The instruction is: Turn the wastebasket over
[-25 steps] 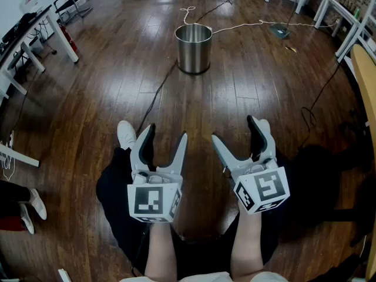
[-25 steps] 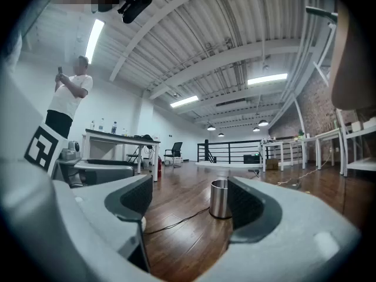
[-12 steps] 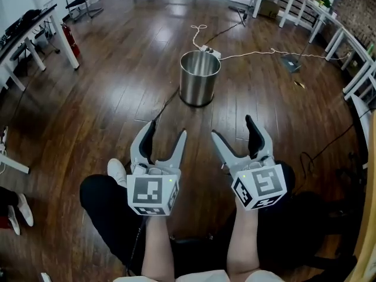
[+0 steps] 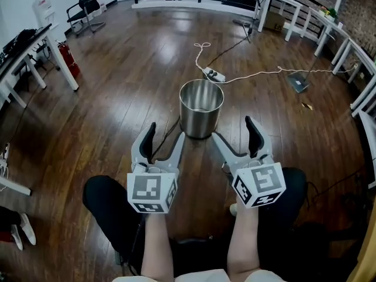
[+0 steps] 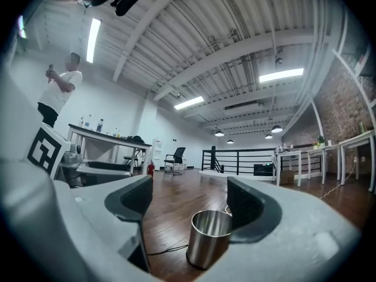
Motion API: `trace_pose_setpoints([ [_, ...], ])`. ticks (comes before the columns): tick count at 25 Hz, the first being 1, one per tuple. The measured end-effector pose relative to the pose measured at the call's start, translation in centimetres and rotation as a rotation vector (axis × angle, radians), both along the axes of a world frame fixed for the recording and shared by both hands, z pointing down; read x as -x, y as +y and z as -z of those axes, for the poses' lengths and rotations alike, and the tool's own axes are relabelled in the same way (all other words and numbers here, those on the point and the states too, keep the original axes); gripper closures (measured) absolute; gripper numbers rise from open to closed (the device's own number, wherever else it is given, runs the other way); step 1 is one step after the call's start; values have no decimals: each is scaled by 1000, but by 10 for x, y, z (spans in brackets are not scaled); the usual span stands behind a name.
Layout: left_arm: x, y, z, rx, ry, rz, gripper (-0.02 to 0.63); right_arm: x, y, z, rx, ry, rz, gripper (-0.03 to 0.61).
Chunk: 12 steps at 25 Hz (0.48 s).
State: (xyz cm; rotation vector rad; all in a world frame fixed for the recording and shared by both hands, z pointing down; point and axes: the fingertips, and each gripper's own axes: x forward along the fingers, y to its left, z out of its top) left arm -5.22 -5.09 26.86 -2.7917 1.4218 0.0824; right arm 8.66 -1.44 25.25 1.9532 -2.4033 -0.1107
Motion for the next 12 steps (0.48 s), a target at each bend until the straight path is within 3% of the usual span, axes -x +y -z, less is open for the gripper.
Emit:
trace_pose_setpoints([
  [12,-38,-125,32,-68,-16,54,310,-44,-134,25,-14,35,64,196],
])
